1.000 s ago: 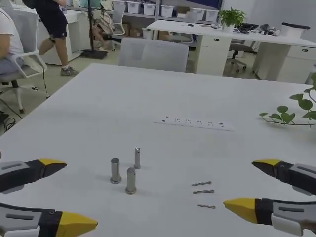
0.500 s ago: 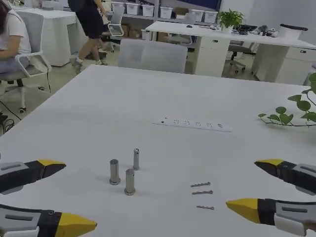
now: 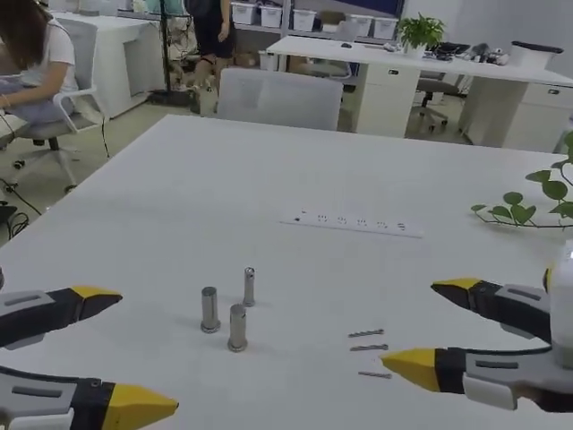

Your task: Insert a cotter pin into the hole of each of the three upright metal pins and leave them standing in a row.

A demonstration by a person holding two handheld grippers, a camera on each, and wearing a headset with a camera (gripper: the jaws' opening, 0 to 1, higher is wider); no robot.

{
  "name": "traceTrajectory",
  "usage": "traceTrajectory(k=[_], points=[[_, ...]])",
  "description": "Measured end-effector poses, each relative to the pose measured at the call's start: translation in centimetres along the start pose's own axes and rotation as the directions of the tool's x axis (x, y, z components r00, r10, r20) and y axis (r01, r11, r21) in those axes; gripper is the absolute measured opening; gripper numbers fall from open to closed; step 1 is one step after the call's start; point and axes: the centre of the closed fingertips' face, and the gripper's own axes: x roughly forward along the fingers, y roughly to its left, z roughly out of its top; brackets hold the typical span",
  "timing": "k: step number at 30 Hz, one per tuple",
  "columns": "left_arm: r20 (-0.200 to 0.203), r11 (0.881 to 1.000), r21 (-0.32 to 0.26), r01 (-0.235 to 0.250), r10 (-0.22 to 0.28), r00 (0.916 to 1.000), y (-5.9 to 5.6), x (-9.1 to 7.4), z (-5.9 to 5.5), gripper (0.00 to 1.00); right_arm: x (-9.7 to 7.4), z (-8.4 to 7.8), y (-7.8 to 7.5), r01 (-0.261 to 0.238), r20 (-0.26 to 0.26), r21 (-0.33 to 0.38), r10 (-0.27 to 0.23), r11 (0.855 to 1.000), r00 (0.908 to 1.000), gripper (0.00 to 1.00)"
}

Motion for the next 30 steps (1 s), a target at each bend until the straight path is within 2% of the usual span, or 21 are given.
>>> traceTrajectory(k=[6,12,30], points=[[-0.003,1.000,-0.002,-0.002,0.002,1.0000,-0.1,-0.1,-0.1,0.92,2.6,0.9,1.0,-0.050,0.008,-0.012,0.050,0.999,0.9987,0.72],[-0.004,1.000,-0.006,-0.011,0.011,0.9999,0.0,-0.4,-0.2,0.92,4.9,1.6,1.4,-0.085,0.008,-0.018,0.086,0.996,0.9963,0.69],[-0.011,1.000,-0.016,-0.012,0.012,0.9999,0.3,-0.4,-0.5,0.92,11.1,2.1,3.6,-0.176,-0.035,-0.057,0.175,0.983,0.9840,0.58]])
